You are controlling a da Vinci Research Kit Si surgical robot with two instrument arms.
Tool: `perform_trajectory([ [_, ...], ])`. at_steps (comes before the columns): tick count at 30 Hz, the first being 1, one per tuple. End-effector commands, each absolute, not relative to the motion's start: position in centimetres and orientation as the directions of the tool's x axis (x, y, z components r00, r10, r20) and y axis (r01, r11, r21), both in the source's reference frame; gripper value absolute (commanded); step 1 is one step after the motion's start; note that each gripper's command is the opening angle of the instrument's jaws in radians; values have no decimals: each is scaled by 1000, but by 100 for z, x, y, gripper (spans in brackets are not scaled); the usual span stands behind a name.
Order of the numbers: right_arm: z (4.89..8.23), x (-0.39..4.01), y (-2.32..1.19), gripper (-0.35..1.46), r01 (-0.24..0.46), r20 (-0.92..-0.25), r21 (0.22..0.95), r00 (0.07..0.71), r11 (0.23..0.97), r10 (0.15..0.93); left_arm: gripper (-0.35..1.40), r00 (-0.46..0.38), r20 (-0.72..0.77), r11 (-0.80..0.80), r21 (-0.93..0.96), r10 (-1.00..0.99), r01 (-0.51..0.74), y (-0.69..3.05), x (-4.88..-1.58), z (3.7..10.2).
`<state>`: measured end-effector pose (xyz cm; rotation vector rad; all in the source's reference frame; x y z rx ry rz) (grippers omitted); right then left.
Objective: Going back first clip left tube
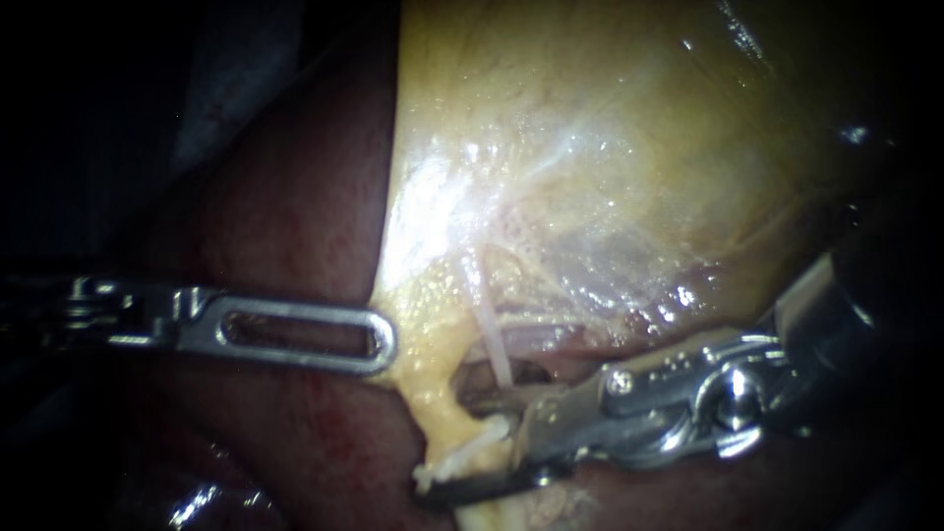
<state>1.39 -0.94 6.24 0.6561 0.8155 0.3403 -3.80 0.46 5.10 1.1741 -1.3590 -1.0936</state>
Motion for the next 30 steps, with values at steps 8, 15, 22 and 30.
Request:
perform_trajectory([
  [8,637,146,-98,57,-40,-562,650,647,759,516,-35,-38,120,123,988,-992,-95,46,-381,511],
  [15,635,140,-99,58,39,-608,617,658,786,444,-35,-37,120,123,988,-992,-95,46,-380,511],
  [22,632,127,-102,60,119,-667,556,655,822,357,-35,-40,120,123,988,-992,-94,45,-380,511],
  [30,631,121,-91,60,176,-687,545,654,820,317,-35,-39,120,123,988,-992,-93,45,-380,511],
])
